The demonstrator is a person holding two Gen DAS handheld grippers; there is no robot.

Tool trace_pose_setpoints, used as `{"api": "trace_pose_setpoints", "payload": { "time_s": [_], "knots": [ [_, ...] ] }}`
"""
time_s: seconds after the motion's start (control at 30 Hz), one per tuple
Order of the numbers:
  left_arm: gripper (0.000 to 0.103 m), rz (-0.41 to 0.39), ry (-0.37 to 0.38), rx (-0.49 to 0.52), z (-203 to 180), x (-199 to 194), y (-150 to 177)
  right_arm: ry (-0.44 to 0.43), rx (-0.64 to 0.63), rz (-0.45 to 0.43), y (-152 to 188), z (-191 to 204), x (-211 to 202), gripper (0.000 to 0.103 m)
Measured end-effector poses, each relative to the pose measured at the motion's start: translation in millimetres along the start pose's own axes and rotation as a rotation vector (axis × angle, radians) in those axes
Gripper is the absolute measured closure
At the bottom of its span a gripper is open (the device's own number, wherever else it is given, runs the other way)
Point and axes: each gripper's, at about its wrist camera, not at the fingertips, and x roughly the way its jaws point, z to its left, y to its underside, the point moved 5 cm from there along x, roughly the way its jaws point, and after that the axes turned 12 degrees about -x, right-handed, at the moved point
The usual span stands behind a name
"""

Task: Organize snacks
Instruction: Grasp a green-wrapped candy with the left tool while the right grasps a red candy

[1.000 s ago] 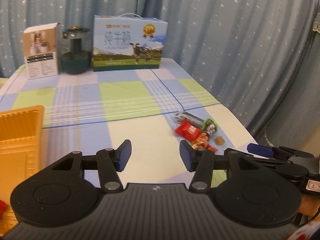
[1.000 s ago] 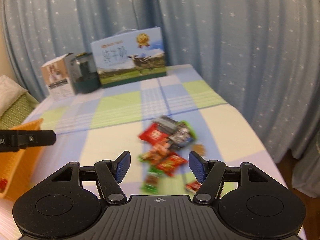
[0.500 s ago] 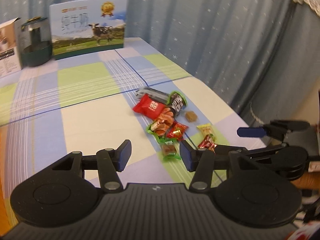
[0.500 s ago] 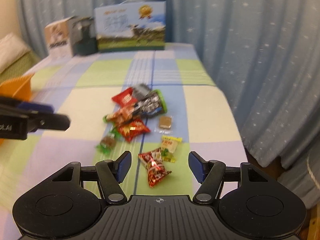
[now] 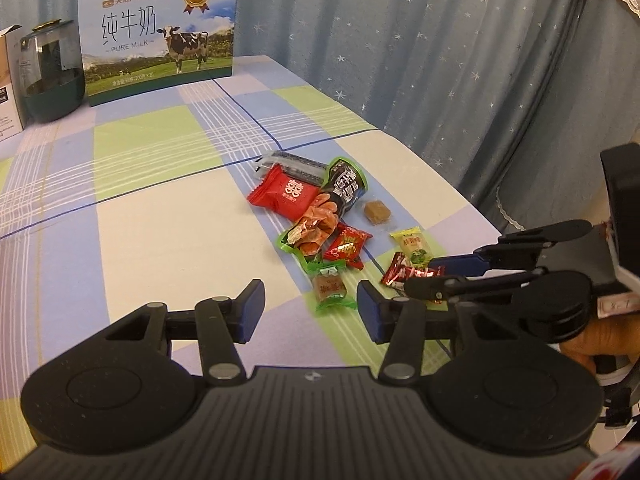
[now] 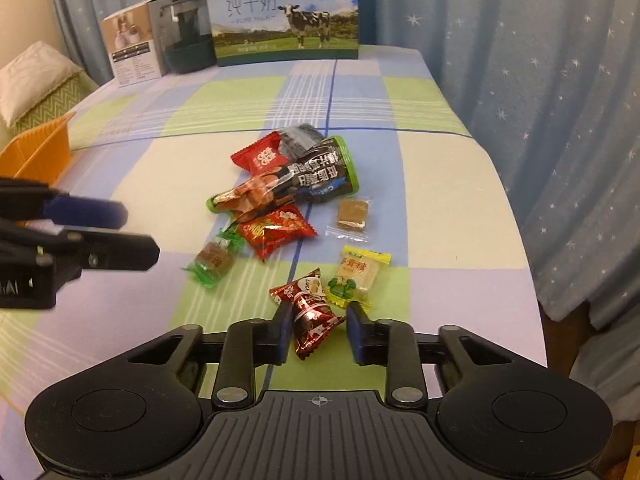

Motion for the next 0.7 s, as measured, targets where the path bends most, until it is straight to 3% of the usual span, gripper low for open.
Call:
{"api": "trace_pose_setpoints", "payload": {
  "time_s": [0.43, 0.7],
  "knots": [
    [0.069, 0.035, 0.027, 0.012, -12, 37, 4, 0.045, 0.087, -0.021, -6, -3, -17, 0.084],
    [0.083, 0.048, -0.006, 0.048, -15, 55, 6, -0.004, 0.093, 0.025, 4, -3, -9, 0.082]
  ]
}}
